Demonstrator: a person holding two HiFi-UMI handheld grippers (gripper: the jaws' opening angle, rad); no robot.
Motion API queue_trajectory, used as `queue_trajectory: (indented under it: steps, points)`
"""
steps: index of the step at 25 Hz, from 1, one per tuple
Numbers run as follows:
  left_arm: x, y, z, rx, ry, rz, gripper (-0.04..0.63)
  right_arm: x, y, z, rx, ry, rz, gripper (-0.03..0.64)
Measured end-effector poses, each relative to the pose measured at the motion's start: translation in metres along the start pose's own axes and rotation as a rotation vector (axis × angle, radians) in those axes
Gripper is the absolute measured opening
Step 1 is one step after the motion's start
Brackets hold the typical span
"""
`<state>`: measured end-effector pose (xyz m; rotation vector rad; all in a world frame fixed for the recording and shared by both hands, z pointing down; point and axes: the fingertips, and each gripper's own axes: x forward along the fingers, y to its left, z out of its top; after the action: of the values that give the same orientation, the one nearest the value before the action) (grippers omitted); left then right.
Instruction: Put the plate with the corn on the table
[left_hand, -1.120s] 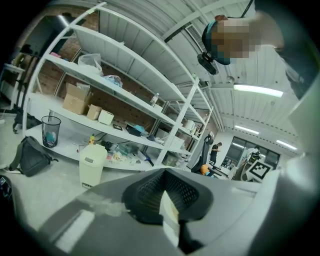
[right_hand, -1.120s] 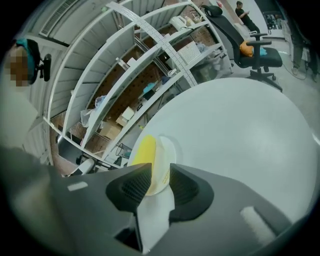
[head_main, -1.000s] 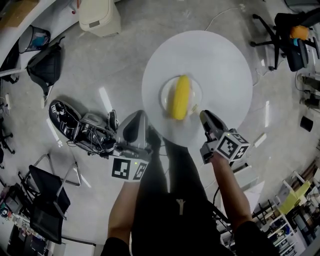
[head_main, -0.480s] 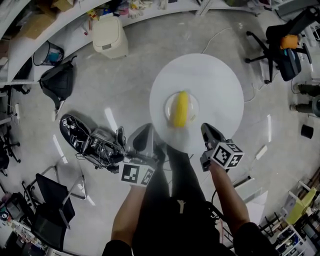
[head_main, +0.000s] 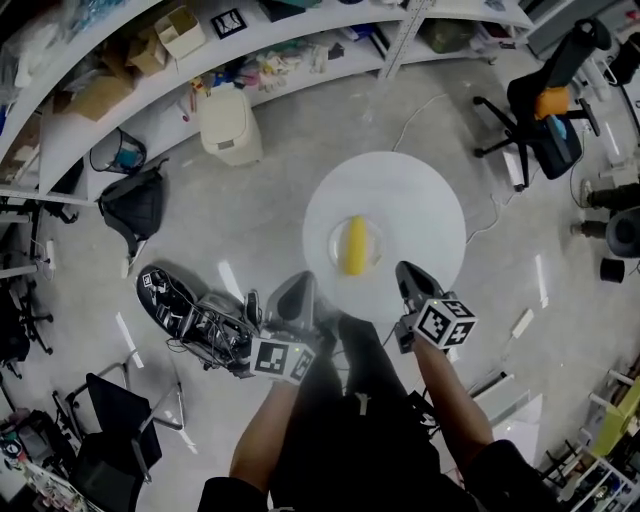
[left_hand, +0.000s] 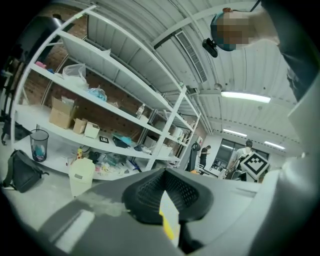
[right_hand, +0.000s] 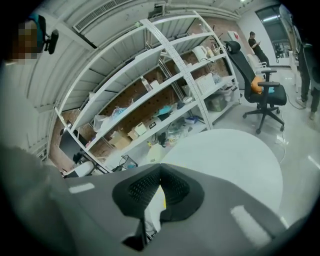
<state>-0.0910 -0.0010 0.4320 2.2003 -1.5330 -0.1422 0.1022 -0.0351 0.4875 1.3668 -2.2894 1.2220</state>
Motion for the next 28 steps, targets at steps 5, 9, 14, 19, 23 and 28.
queue_trajectory:
  steps: [5,9,14,19,23,28]
  points:
    - [-0.004,-0.018,0.023,0.019,-0.005,-0.025,0.002,-0.015,0.016,0.017,-0.016,-0.033,0.001,0.009]
    - [-0.007,-0.026,0.037,0.030,-0.021,-0.029,0.002,-0.020,0.025,0.023,-0.032,-0.044,0.002,0.009]
    - [-0.012,-0.032,0.054,0.049,-0.042,-0.022,0.002,-0.029,0.043,0.039,-0.069,-0.072,0.021,0.009]
    - [-0.013,-0.038,0.073,0.066,-0.068,-0.017,0.002,-0.043,0.063,0.061,-0.098,-0.136,0.057,0.009]
    - [-0.013,-0.052,0.087,0.078,-0.083,-0.031,0.002,-0.058,0.082,0.078,-0.153,-0.206,0.085,0.009]
    - [-0.012,-0.070,0.092,0.108,-0.080,-0.065,0.002,-0.079,0.101,0.093,-0.209,-0.282,0.111,0.009]
